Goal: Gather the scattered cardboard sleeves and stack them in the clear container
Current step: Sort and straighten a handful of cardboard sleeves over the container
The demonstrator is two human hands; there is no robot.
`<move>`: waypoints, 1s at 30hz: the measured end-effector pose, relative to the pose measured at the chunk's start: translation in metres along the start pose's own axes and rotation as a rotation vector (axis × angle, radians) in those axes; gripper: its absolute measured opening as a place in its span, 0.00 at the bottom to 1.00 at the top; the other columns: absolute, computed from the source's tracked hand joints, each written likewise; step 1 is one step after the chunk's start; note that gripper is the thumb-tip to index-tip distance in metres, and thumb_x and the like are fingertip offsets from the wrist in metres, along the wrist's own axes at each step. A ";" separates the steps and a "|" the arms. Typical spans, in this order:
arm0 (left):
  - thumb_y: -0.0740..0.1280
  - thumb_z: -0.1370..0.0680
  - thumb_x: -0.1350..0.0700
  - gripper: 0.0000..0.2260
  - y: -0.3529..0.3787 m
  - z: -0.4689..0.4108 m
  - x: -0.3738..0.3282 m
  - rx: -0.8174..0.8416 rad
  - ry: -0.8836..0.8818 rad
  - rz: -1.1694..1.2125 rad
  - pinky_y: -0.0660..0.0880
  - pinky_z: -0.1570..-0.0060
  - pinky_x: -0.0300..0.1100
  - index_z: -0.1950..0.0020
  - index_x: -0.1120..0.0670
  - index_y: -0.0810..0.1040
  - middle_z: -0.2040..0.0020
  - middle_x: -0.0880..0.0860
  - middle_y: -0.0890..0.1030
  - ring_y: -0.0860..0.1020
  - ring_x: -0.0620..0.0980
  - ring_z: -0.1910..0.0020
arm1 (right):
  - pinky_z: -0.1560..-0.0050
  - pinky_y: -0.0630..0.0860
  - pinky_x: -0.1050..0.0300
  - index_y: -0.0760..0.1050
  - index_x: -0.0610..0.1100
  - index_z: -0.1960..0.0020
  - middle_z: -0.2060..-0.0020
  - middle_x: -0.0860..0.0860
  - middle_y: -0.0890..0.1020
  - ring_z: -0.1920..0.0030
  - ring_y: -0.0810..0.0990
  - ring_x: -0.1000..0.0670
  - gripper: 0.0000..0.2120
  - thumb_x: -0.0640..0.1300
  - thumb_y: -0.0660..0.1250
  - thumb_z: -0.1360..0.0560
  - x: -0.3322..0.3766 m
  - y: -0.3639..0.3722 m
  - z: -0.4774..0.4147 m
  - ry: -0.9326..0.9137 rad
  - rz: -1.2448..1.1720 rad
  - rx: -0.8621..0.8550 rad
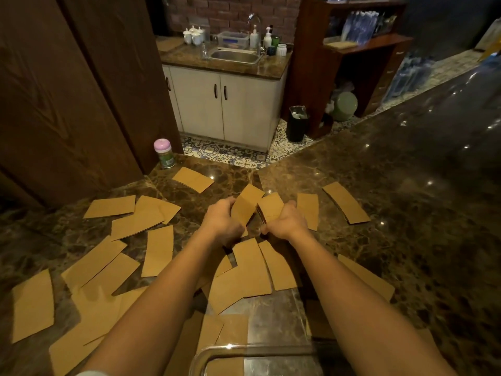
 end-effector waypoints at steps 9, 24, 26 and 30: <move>0.73 0.26 0.66 0.24 -0.055 -0.001 -0.012 -0.112 -0.063 0.732 0.77 0.39 0.58 0.32 0.52 0.75 0.43 0.53 0.84 0.81 0.54 0.42 | 0.45 0.77 0.58 0.76 0.52 0.36 0.47 0.57 0.83 0.43 0.82 0.53 0.26 0.52 0.81 0.30 0.026 -0.042 0.026 -0.292 -0.715 0.012; 0.67 0.21 0.66 0.16 -0.053 0.104 -0.068 -0.019 0.121 1.092 0.80 0.50 0.51 0.35 0.55 0.76 0.45 0.55 0.86 0.84 0.55 0.45 | 0.44 0.83 0.48 0.83 0.47 0.43 0.49 0.48 0.89 0.45 0.87 0.46 0.08 0.39 0.71 0.20 0.016 -0.073 0.132 -0.285 -1.109 0.142; 0.66 0.21 0.66 0.15 -0.054 0.119 -0.067 -0.018 0.123 1.132 0.80 0.48 0.55 0.35 0.55 0.76 0.45 0.55 0.86 0.84 0.55 0.45 | 0.43 0.83 0.45 0.82 0.47 0.42 0.49 0.48 0.89 0.45 0.86 0.45 0.08 0.39 0.70 0.20 0.006 -0.078 0.144 -0.279 -1.153 0.110; 0.63 0.18 0.62 0.12 -0.048 0.150 -0.075 0.026 0.151 1.130 0.79 0.50 0.54 0.37 0.49 0.78 0.44 0.55 0.86 0.83 0.56 0.43 | 0.50 0.83 0.52 0.82 0.50 0.42 0.51 0.50 0.90 0.47 0.87 0.49 0.08 0.41 0.69 0.20 -0.002 -0.076 0.169 -0.294 -1.223 0.134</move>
Point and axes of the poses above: each hand's wrist, its own z-axis away from the middle knuckle, its own y-axis out of the palm, x = y × z, the point moved 8 cm from there along -z, towards the middle knuckle
